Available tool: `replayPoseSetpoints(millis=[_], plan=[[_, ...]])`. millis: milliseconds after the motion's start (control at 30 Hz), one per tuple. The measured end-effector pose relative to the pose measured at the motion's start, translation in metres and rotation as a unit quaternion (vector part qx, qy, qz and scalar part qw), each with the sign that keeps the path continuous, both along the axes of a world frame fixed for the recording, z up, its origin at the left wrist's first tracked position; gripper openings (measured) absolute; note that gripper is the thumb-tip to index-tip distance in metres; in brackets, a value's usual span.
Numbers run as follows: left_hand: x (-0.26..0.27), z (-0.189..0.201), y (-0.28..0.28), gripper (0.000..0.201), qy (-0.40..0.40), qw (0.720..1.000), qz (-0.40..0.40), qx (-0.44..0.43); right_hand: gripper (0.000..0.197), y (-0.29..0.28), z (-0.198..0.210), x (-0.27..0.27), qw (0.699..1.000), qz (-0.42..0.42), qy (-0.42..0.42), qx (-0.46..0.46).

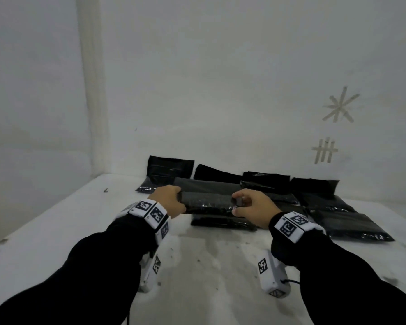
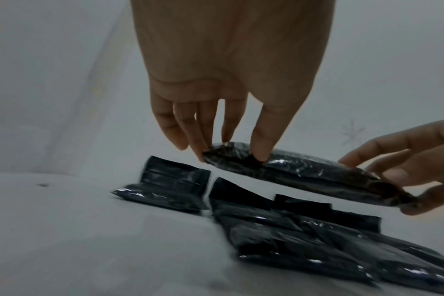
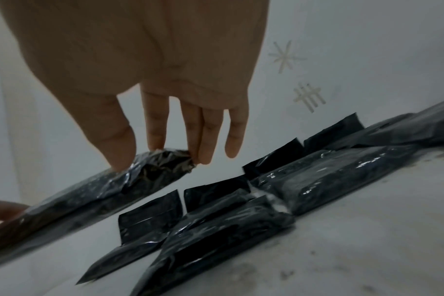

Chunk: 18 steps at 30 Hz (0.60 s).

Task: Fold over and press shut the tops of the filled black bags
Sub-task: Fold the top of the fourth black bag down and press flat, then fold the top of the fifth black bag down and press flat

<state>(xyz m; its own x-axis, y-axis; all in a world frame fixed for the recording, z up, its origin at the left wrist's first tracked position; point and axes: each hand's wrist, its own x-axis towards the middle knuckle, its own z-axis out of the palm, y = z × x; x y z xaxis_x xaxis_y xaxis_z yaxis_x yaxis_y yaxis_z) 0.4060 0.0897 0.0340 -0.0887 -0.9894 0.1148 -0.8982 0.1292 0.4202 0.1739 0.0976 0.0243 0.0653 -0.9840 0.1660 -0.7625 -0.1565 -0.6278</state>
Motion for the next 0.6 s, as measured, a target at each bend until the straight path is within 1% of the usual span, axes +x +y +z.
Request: replayPoseSetpoints(millis=[100, 167, 300, 467, 600], plan=[[0.04, 0.001, -0.014, 0.056, -0.011, 0.999, 0.033, 0.025, 0.037, -0.027, -0.004, 0.038, 0.999, 0.034, -0.007, 0.019], [0.063, -0.005, -0.024, 0.056, -0.025, 0.998, 0.054, 0.034, 0.037, -0.046, -0.012, 0.06, 0.998, 0.04, 0.001, 0.039], [0.094, -0.02, -0.041, 0.059, -0.052, 0.994, 0.077, 0.063, 0.041, -0.07, -0.032, 0.093, 0.993, 0.047, 0.073, 0.084], [0.114, -0.039, -0.066, 0.05, -0.08, 0.987, 0.086, 0.108, 0.045, -0.089, -0.047, 0.118, 0.976, 0.056, 0.137, 0.162], [0.118, -0.048, -0.077, 0.048, -0.075, 0.984, 0.084, 0.134, 0.046, -0.095, -0.05, 0.125, 0.96, 0.072, 0.197, 0.187]])
